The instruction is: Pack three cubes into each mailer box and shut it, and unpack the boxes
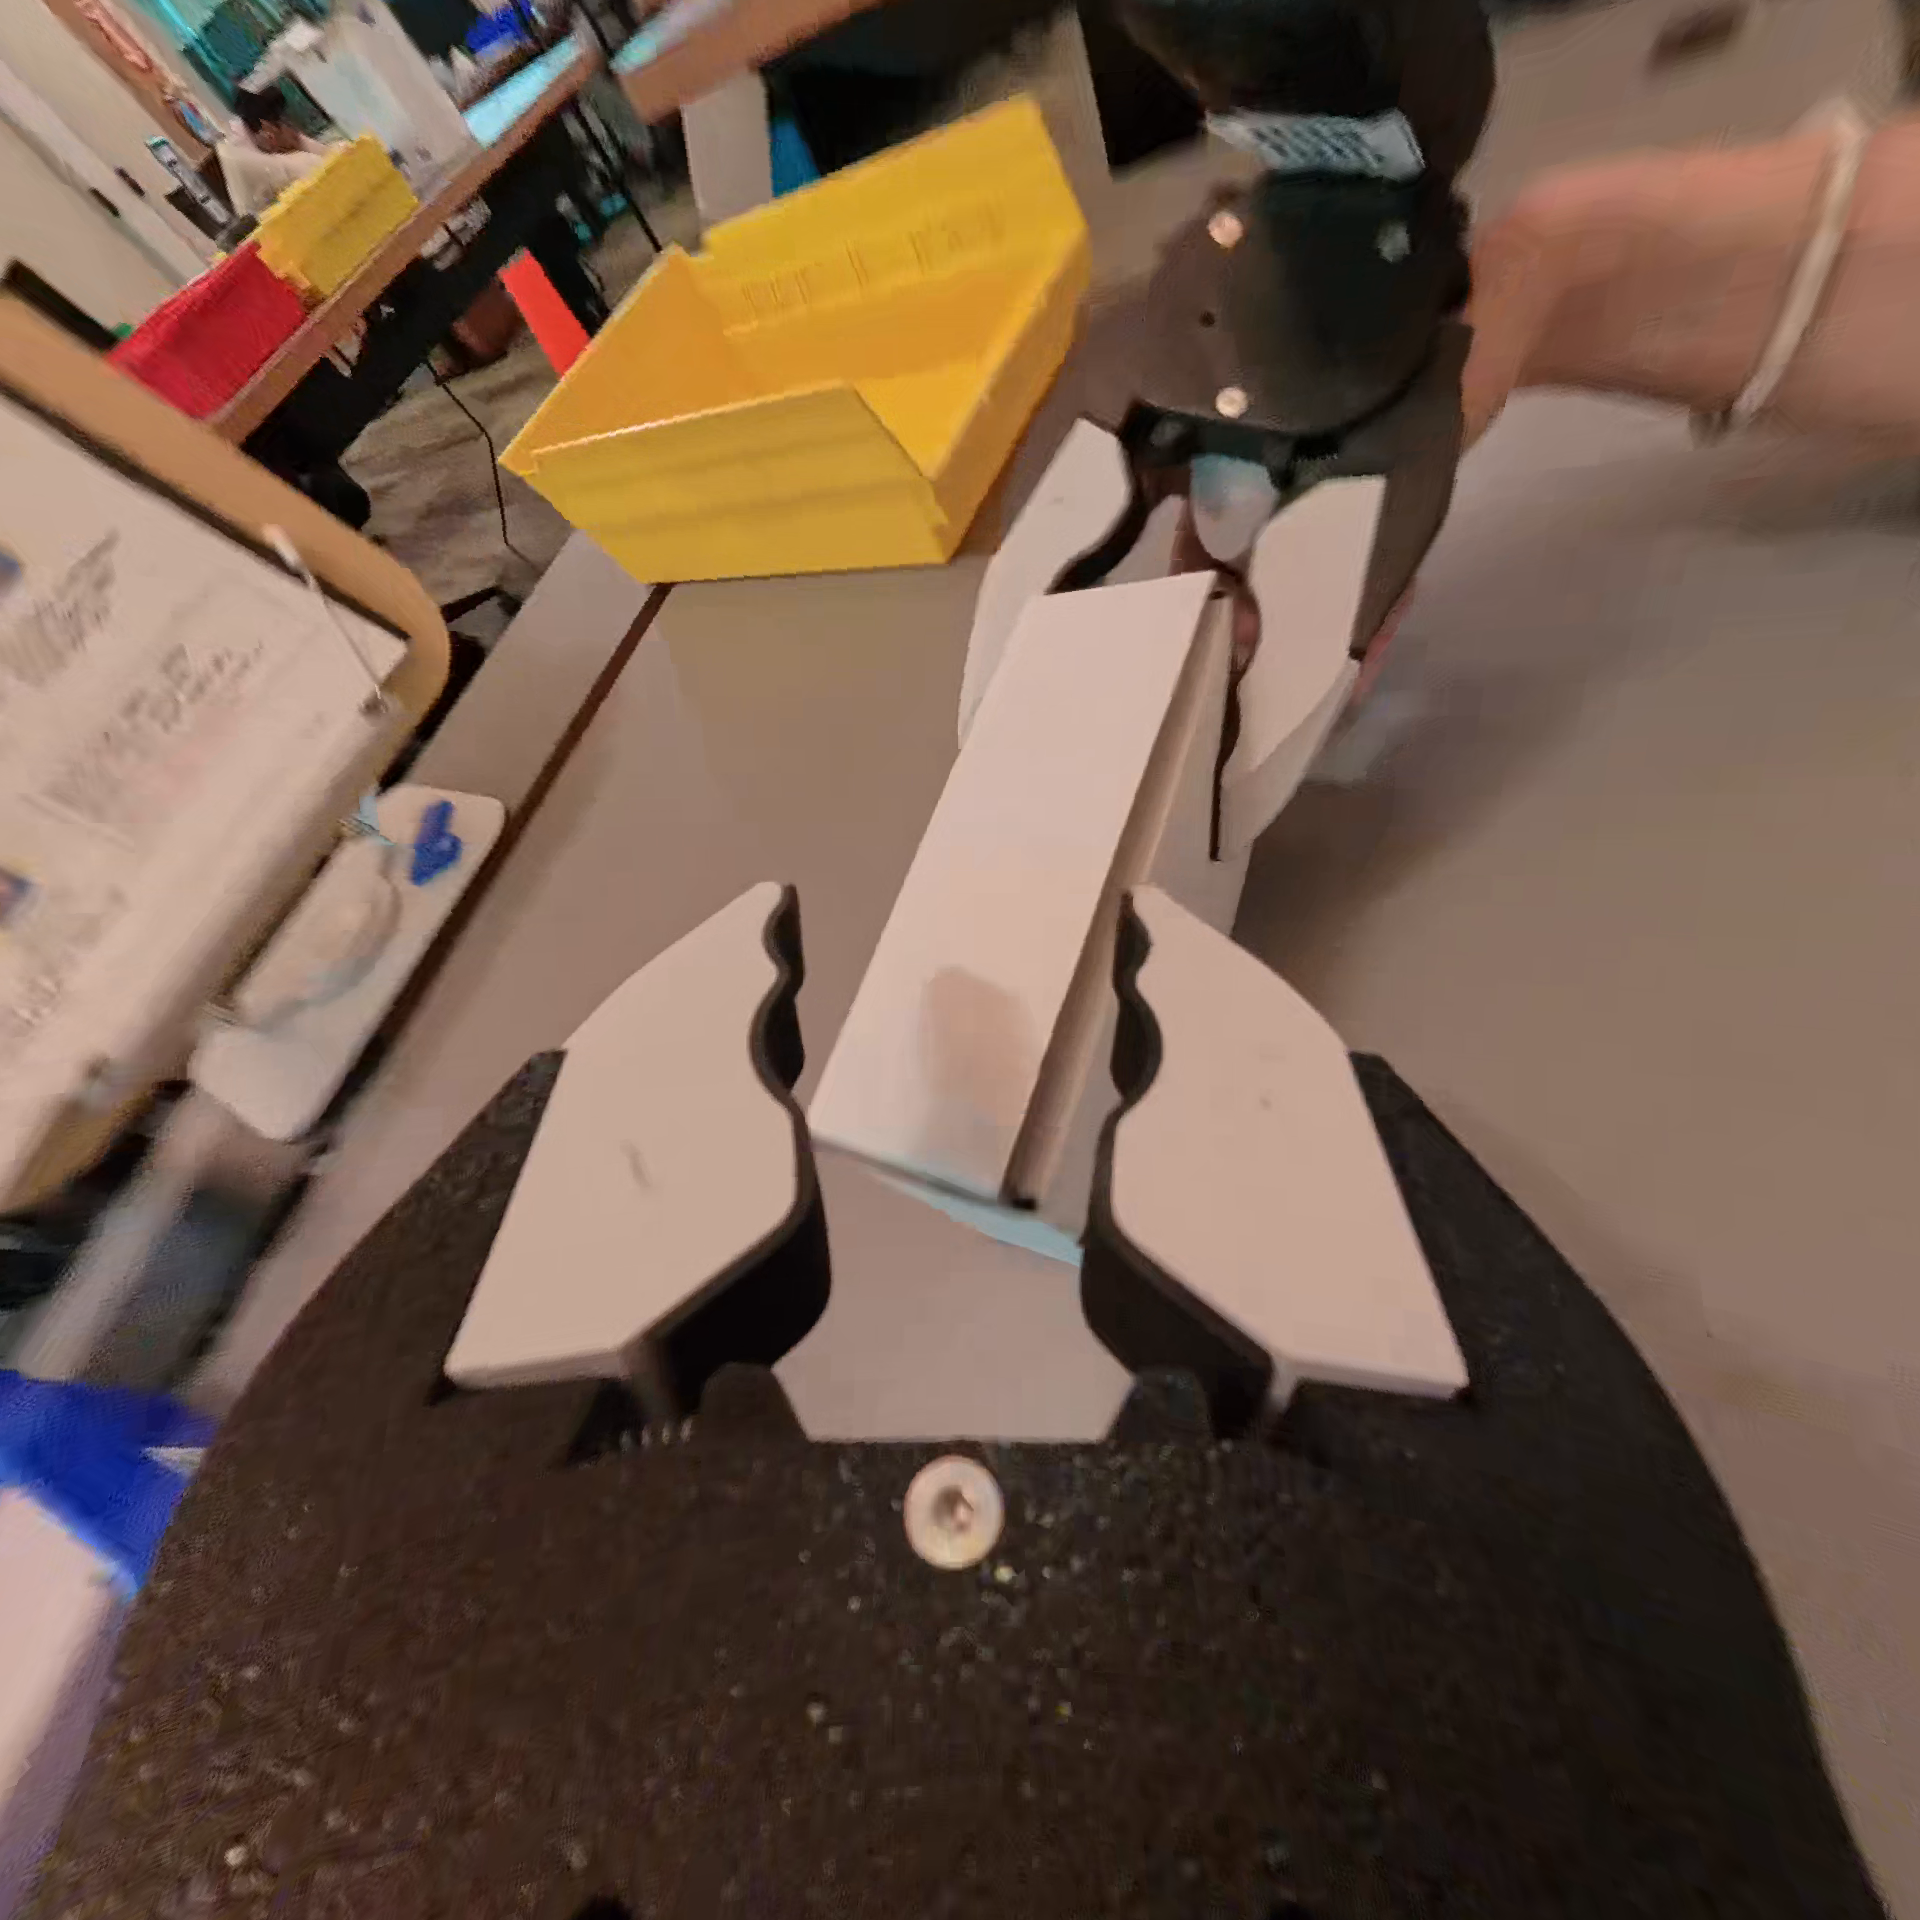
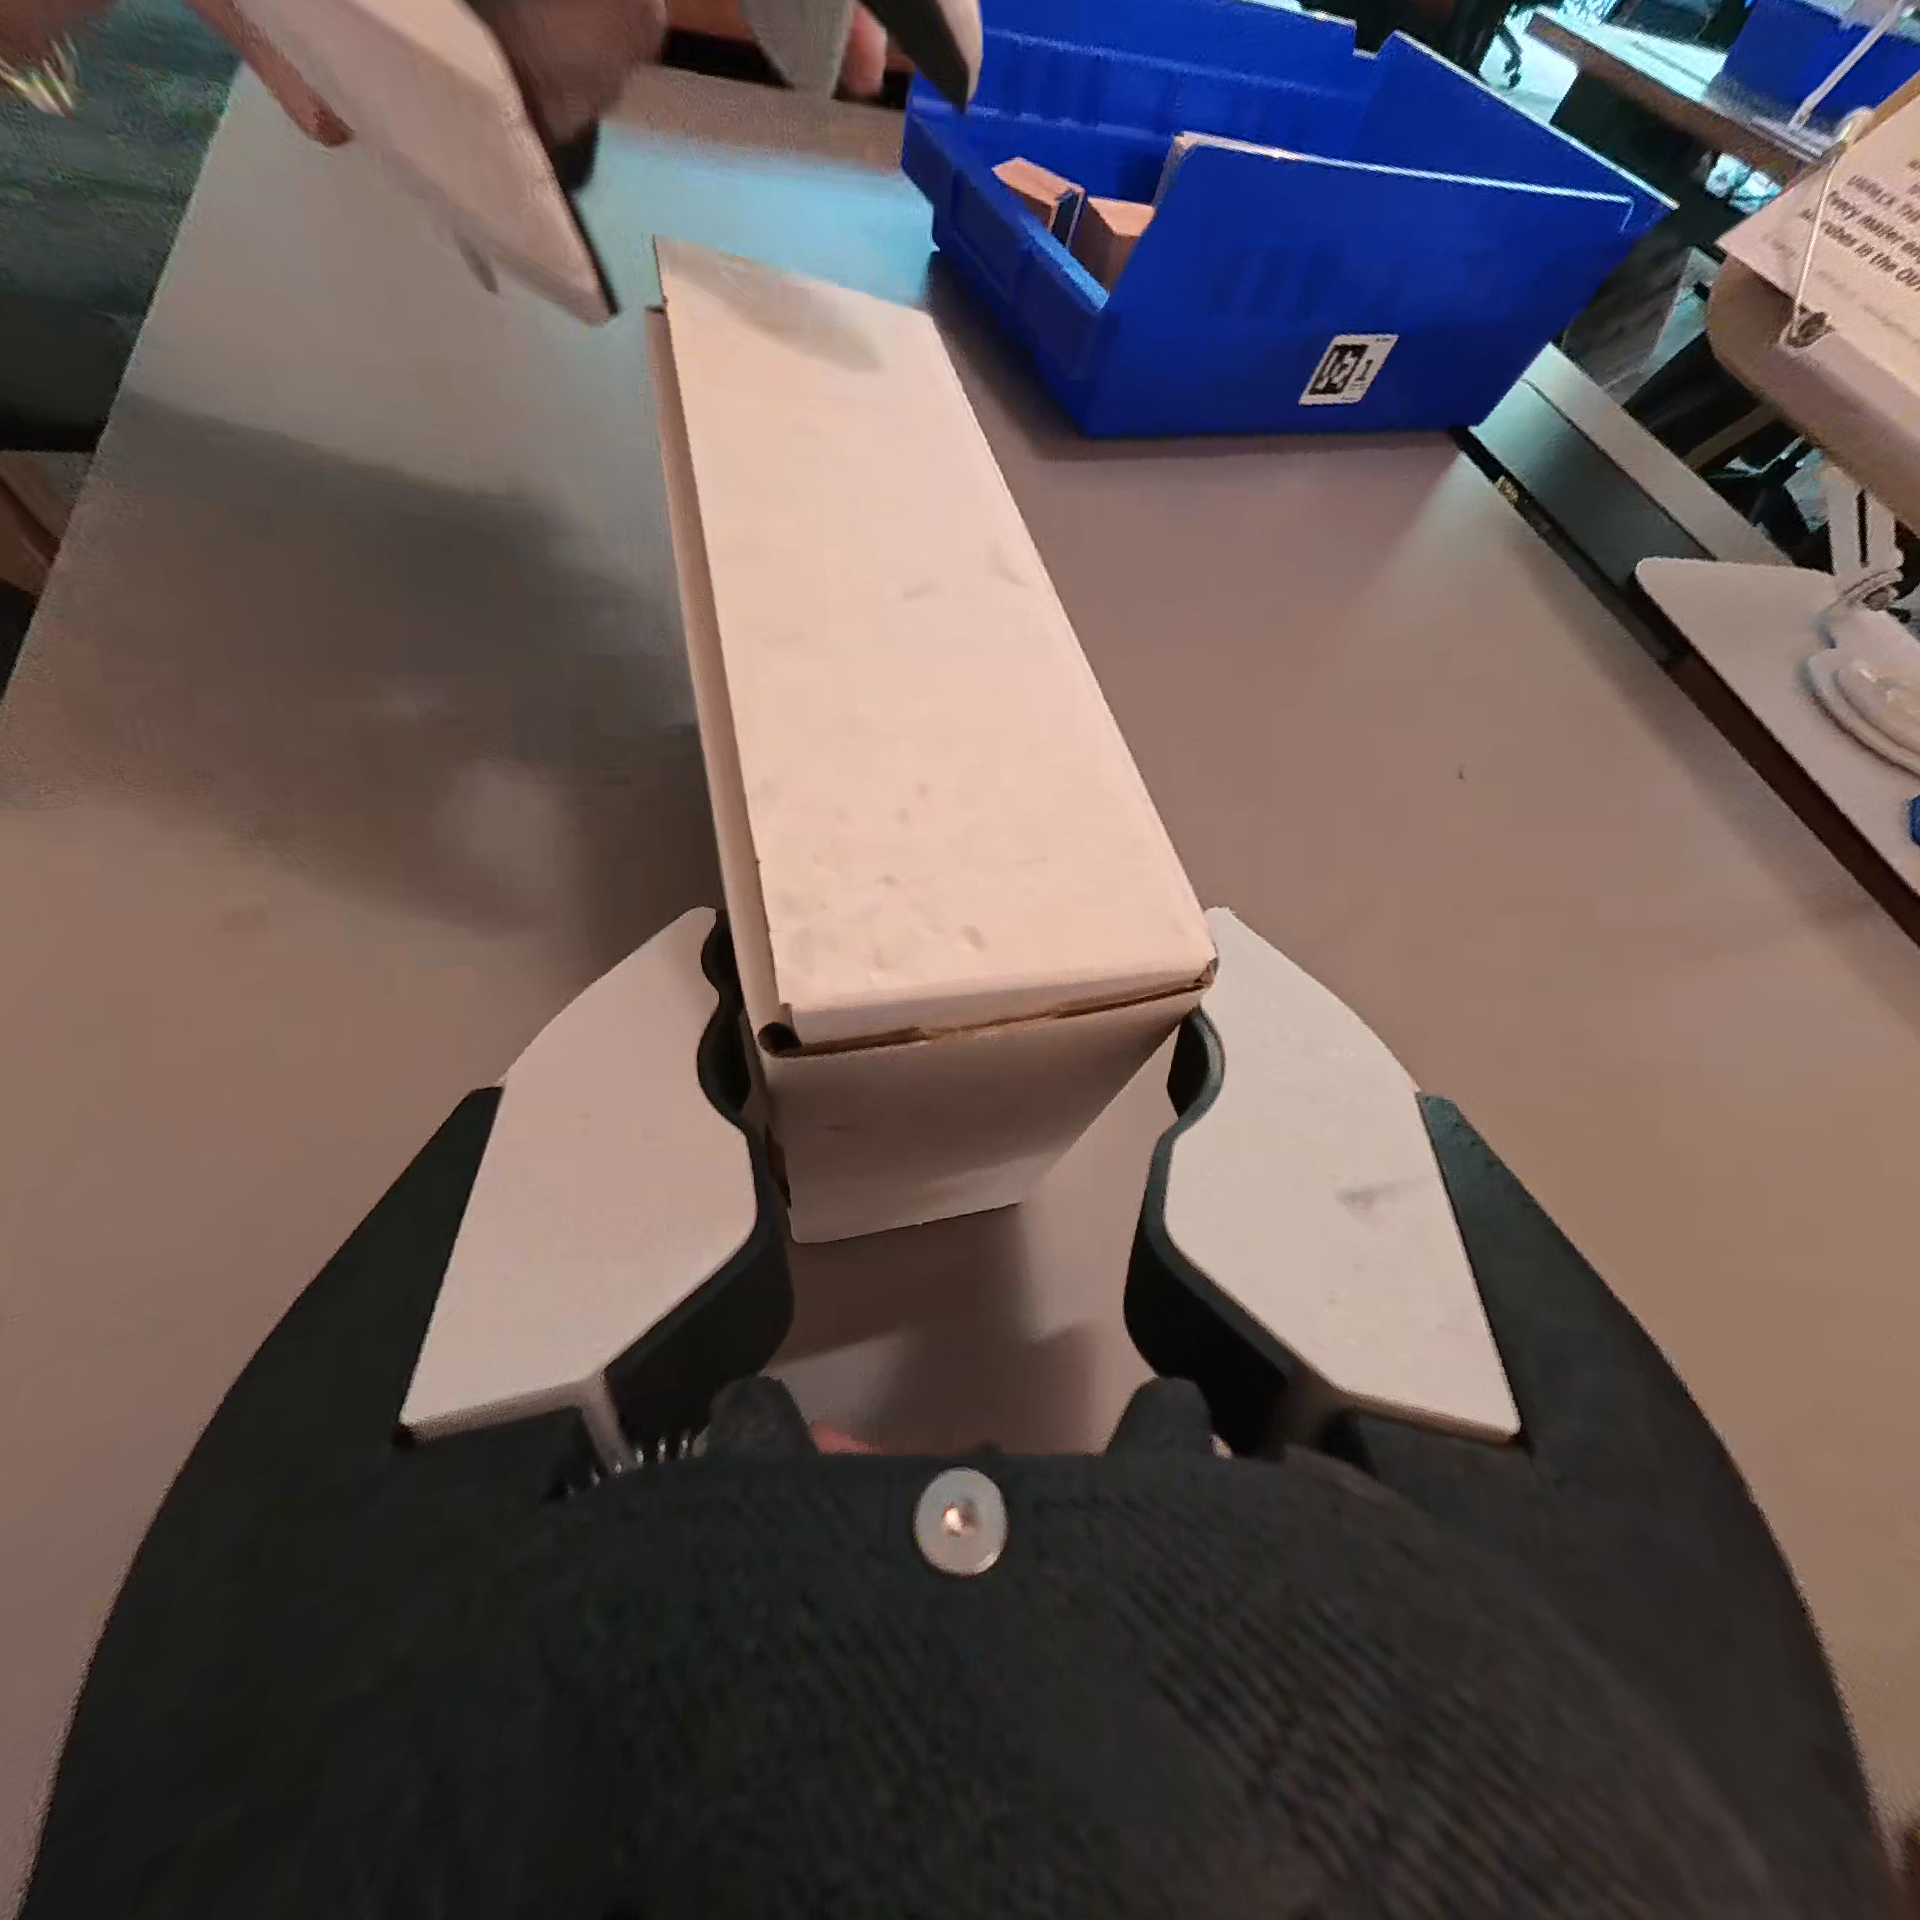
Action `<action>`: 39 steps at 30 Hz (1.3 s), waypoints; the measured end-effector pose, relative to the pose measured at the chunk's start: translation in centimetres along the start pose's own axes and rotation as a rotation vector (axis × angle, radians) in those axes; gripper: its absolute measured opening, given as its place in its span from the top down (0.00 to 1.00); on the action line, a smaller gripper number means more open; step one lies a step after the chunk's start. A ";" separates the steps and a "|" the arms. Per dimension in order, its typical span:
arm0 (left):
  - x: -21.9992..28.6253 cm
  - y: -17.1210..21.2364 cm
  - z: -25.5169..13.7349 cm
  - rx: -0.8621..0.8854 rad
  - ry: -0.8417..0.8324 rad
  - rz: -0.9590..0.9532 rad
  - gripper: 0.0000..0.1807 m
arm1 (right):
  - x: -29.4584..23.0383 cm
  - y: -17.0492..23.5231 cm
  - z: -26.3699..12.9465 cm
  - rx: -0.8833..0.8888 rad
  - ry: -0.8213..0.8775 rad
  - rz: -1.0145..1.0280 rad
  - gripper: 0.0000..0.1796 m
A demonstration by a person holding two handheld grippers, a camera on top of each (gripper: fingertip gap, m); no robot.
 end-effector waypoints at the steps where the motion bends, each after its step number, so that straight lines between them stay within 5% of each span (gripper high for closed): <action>1: 0.6 -1.1 0.7 -0.052 -0.004 0.076 0.70 | 0.0 0.0 0.1 -0.012 -0.001 0.011 0.55; 6: 4.2 -3.5 4.8 -0.185 -0.041 0.392 0.86 | -0.1 -0.2 0.0 -0.055 0.007 0.015 0.55; 15: 6.1 -4.2 7.2 -0.257 -0.113 0.545 0.95 | 0.0 0.0 0.0 -0.021 0.017 0.029 0.55; 39: 6.4 -5.0 8.8 -0.389 -0.143 0.807 0.94 | 0.1 0.2 0.0 0.001 0.019 0.054 0.56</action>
Point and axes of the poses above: each gripper's, where its closed fingertips meet, z out along the fingers, y out of its underside, x = y × z across the jaws, the point moved 7 cm from there along -z, back along the fingers, and after that the axes turned 3 degrees about x, right-handed, at the moved point
